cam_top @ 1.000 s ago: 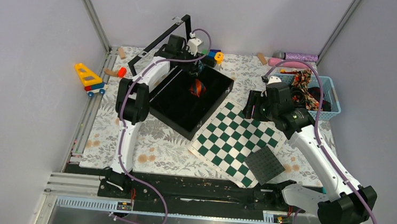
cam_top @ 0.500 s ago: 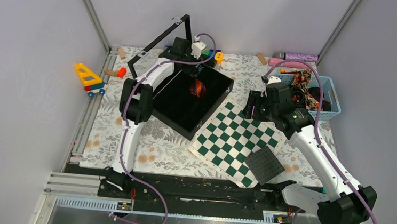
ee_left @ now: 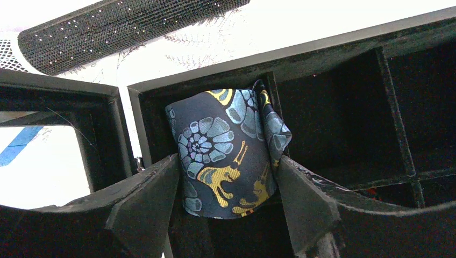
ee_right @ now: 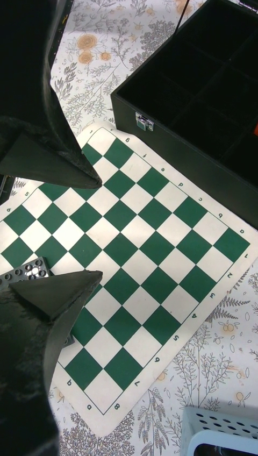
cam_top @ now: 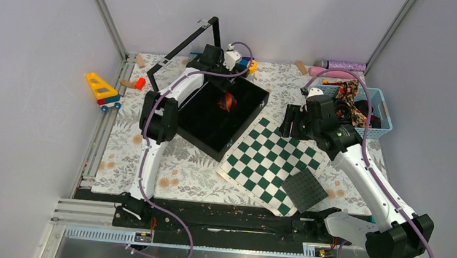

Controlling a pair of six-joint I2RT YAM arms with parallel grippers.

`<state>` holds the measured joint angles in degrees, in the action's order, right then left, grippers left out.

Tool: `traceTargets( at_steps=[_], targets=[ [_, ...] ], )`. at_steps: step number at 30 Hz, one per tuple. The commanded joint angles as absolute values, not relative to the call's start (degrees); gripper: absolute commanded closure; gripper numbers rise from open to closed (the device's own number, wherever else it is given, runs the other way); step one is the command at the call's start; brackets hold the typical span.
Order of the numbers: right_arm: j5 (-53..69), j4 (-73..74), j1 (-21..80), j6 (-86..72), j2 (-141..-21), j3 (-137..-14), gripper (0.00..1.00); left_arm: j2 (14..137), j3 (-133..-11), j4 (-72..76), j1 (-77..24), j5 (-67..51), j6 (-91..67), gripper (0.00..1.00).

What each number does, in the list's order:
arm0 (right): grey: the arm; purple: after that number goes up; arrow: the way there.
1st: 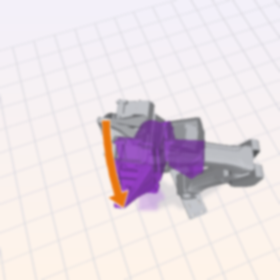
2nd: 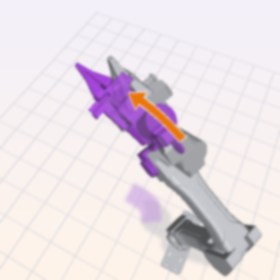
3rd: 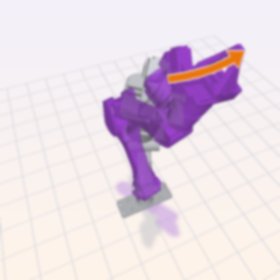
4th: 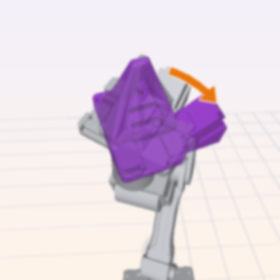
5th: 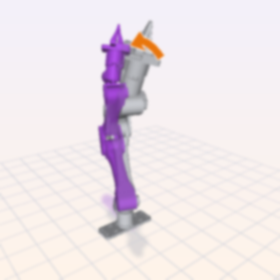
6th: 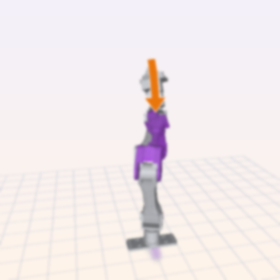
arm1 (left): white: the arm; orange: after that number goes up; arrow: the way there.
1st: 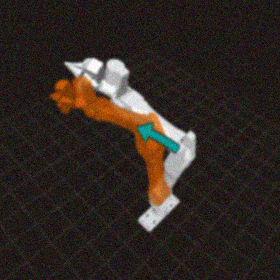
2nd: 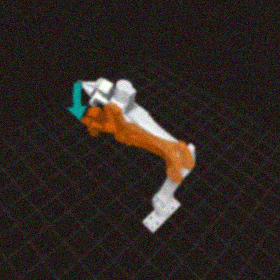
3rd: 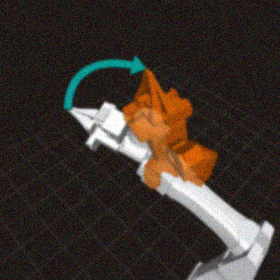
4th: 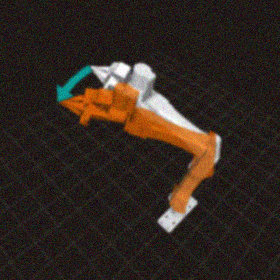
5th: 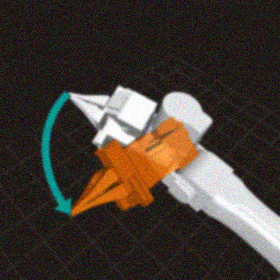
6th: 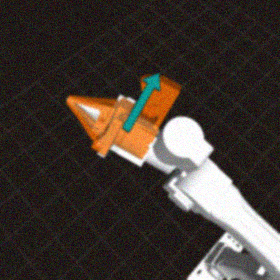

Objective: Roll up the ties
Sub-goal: Place the tie in the storage box.

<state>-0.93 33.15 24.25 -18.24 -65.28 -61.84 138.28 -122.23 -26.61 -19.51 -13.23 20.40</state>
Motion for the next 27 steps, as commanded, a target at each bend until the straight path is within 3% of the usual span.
traceTargets(
  at_steps=[1, 12, 18, 27],
  targets=[
    [-1.4, 33.2, 23.9, -17.5, -64.8, -61.6, 0.35, 138.2, -124.5, -27.5, -19.5, -13.0, 20.5, 0.27],
    [-0.3, 33.1, 23.9, -18.1, -65.5, -61.9, 0.35, 134.2, -123.0, -27.4, -19.5, -14.8, 19.4, 0.2],
    [1.6, 33.1, 23.9, -18.5, -65.0, -62.3, 0.34, 131.9, -121.3, -25.9, -19.5, -14.0, 18.1, 0.11],
    [2.2, 33.1, 23.9, -18.5, -64.1, -62.3, 0.34, 128.9, -121.0, -25.5, -19.5, -13.7, 15.9, 0.11]
  ],
)
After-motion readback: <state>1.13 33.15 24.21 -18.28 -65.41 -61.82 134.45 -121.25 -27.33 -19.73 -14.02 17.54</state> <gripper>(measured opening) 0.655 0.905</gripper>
